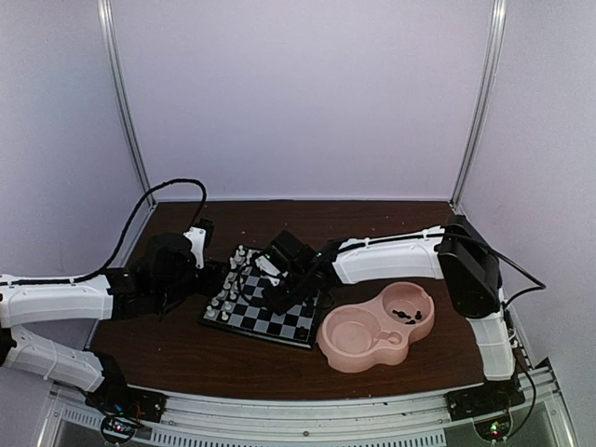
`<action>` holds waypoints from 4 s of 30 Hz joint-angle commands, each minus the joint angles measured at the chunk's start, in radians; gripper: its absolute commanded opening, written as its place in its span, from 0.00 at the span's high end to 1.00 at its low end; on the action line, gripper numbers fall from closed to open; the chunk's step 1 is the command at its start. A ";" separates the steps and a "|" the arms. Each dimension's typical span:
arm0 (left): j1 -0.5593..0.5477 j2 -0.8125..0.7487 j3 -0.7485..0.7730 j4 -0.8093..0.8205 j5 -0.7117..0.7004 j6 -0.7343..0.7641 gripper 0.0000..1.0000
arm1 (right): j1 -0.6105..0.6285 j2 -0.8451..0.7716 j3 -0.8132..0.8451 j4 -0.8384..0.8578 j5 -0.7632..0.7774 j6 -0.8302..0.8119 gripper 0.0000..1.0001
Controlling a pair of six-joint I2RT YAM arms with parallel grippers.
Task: Set up the chess pieces on the board
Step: Place the pawn on the chessboard, then pick up the pawn from the chessboard.
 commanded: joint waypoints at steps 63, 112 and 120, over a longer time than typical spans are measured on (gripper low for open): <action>-0.182 0.568 0.431 -0.309 0.151 -0.041 0.40 | -0.010 -0.775 -0.773 0.546 0.524 -0.010 0.62; -0.261 0.746 0.658 -0.604 0.048 0.073 0.72 | -0.010 -0.781 -0.784 0.555 0.532 -0.024 0.63; -0.261 0.753 0.662 -0.604 0.066 0.076 0.73 | -0.010 -0.773 -0.776 0.547 0.511 -0.026 0.62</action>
